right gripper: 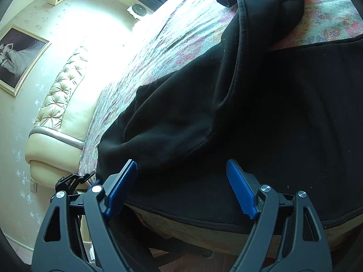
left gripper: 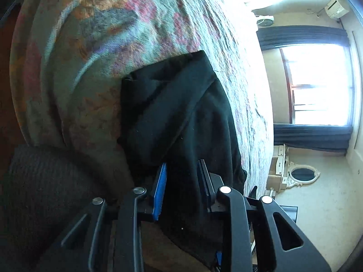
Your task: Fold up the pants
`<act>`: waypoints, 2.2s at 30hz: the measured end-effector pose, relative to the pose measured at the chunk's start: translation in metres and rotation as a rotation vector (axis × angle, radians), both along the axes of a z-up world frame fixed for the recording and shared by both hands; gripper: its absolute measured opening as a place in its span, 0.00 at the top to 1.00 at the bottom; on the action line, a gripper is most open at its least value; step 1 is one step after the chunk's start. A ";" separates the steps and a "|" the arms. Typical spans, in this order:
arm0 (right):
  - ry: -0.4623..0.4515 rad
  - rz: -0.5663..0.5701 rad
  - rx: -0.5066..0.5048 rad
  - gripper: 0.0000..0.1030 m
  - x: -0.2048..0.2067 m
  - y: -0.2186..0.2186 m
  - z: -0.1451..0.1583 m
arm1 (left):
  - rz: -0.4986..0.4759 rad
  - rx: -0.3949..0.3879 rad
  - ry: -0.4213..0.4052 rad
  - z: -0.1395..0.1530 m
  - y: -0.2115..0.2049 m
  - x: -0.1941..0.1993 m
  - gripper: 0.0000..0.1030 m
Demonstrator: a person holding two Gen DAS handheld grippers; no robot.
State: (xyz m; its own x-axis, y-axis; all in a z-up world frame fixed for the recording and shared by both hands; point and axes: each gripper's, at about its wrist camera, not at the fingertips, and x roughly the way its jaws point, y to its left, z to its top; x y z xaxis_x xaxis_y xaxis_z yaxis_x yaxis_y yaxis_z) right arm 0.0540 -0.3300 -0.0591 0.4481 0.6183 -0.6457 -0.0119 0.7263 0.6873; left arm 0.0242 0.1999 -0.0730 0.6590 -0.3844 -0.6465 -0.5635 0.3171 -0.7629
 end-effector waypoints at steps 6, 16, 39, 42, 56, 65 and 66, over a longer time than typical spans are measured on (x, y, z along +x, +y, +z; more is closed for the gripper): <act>0.003 -0.001 0.003 0.21 0.000 -0.001 -0.004 | -0.028 -0.003 0.010 0.009 -0.007 -0.019 0.73; 0.005 -0.002 0.009 0.21 0.001 -0.001 -0.005 | -0.111 -0.079 0.059 -0.016 -0.035 -0.007 0.72; 0.031 -0.080 0.092 0.15 0.002 -0.005 -0.005 | -0.078 0.090 -0.090 0.018 -0.003 -0.006 0.93; 0.045 -0.124 0.124 0.15 0.002 -0.011 -0.009 | -0.080 0.104 -0.111 0.022 -0.004 -0.006 0.93; 0.077 -0.274 0.194 0.94 0.035 -0.026 -0.037 | -0.092 0.079 -0.130 0.021 -0.007 -0.009 0.93; -0.083 -0.244 0.252 0.94 -0.011 -0.009 0.006 | -0.096 0.082 -0.190 0.038 0.001 -0.003 0.93; -0.079 -0.233 0.244 0.94 -0.017 -0.005 0.004 | -0.095 0.091 -0.204 0.042 0.003 -0.004 0.93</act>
